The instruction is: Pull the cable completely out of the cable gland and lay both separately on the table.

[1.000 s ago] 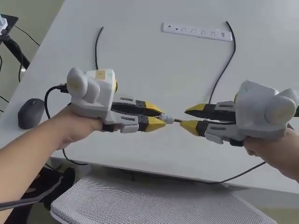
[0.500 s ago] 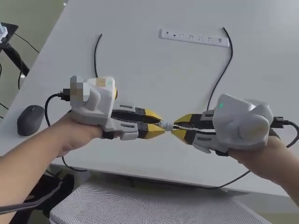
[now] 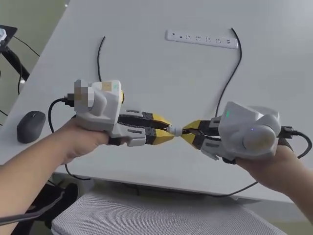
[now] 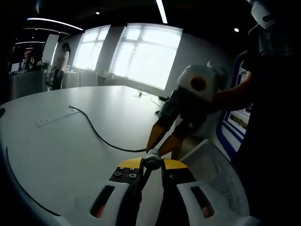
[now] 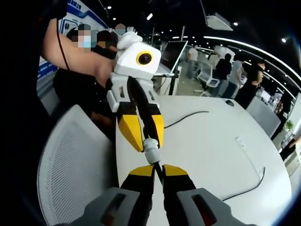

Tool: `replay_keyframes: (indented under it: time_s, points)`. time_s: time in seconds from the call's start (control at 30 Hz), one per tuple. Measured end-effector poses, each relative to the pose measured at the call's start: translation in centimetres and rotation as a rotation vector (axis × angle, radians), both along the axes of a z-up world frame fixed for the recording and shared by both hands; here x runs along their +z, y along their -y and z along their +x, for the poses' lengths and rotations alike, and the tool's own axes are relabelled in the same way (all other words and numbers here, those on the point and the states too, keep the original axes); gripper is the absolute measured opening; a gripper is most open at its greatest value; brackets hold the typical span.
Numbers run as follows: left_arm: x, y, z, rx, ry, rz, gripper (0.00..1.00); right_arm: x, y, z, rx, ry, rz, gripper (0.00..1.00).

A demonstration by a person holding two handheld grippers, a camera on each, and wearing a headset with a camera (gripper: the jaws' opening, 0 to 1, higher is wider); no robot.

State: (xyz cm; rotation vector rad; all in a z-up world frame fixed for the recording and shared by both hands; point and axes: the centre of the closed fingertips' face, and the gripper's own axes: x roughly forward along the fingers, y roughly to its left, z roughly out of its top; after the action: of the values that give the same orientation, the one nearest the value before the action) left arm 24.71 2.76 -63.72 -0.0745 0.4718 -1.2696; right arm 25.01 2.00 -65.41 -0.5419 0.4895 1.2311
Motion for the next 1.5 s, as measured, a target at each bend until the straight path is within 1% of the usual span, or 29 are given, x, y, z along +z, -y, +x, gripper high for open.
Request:
replay_keyframes:
  time_s: [0.1,0.13,0.2,0.23,0.33,0.37,0.43,0.5,0.6,0.63,0.67,0.7,0.87,0.93,0.97,1.03,1.07,1.13,1.2,1.3,1.4,1.43,1.47,1.5]
  points:
    - [-0.1,0.2,-0.1,0.0,-0.006,0.002,0.15,-0.1,0.1,0.0,0.004,-0.003,-0.002,0.01]
    - [-0.2,0.2,-0.1,-0.001,-0.006,0.004,0.15,-0.3,0.2,0.0,-0.006,-0.016,-0.002,0.0]
    - [-0.2,0.2,-0.1,-0.001,-0.004,0.004,0.15,-0.2,0.3,0.0,-0.001,-0.015,0.005,0.0]
    - [-0.1,0.3,-0.1,0.002,-0.006,0.001,0.15,-0.2,0.3,0.1,-0.009,-0.023,0.012,0.0]
    - [-0.1,0.2,0.0,0.006,-0.006,0.002,0.15,-0.4,0.7,0.3,-0.018,-0.023,0.006,0.0]
    - [-0.1,0.2,0.0,0.009,-0.01,-0.001,0.15,-0.4,0.9,0.4,-0.027,-0.03,0.008,0.0]
    - [0.0,0.1,0.1,0.011,-0.014,-0.006,0.15,-0.4,1.3,0.5,-0.055,-0.062,0.027,0.0]
    - [0.2,0.0,0.1,0.014,-0.012,-0.009,0.15,-0.4,1.6,0.7,-0.066,-0.064,0.034,0.0]
    - [0.2,-0.1,0.2,0.02,-0.016,-0.012,0.15,-0.7,2.1,1.0,-0.102,-0.081,0.045,0.0]
    - [0.2,-0.1,0.2,0.022,-0.019,-0.012,0.15,-1.0,2.3,0.9,-0.123,-0.109,0.05,0.0]
    - [0.2,-0.1,0.2,0.021,-0.019,-0.011,0.15,-1.1,2.5,1.0,-0.138,-0.122,0.055,0.0]
    - [0.2,-0.1,0.2,0.023,-0.018,-0.01,0.15,-1.1,2.7,1.2,-0.168,-0.142,0.068,0.0]
    - [0.1,0.0,0.3,0.028,-0.017,-0.01,0.15,-1.5,3.3,1.3,-0.193,-0.141,0.065,0.0]
    - [0.1,-0.1,0.3,0.032,-0.021,-0.013,0.15,-1.6,3.7,1.7,-0.234,-0.16,0.088,0.0]
    - [0.1,-0.1,0.3,0.034,-0.021,-0.014,0.15,-1.9,3.9,1.8,-0.245,-0.175,0.092,0.0]
    - [0.1,-0.1,0.3,0.035,-0.019,-0.011,0.15,-2.2,4.2,2.0,-0.254,-0.164,0.082,0.0]
    - [0.1,-0.1,0.2,0.035,-0.02,-0.011,0.15,-2.4,4.3,2.0,-0.26,-0.167,0.079,0.0]
    - [0.1,-0.2,0.2,0.038,-0.022,-0.012,0.15,-3.0,4.9,2.4,-0.294,-0.177,0.076,0.0]
    - [0.1,-0.2,0.1,0.04,-0.028,-0.017,0.15,-3.4,5.4,2.5,-0.324,-0.195,0.082,0.0]
    - [-0.1,-0.2,-0.2,0.037,-0.027,-0.009,0.15,-4.2,6.1,2.7,-0.372,-0.223,0.077,0.0]
    - [-0.3,0.0,-0.3,0.039,-0.028,-0.005,0.15,-5.1,6.6,2.9,-0.436,-0.262,0.076,0.0]
    - [-0.4,0.1,-0.3,0.039,-0.027,-0.004,0.15,-5.5,6.8,2.9,-0.463,-0.294,0.083,0.0]
    - [-0.4,0.1,-0.4,0.039,-0.027,-0.003,0.15,-5.5,6.7,3.0,-0.466,-0.296,0.091,0.0]
    - [-0.5,0.3,-0.4,0.039,-0.025,0.002,0.15,-5.7,6.8,3.0,-0.486,-0.317,0.094,0.0]
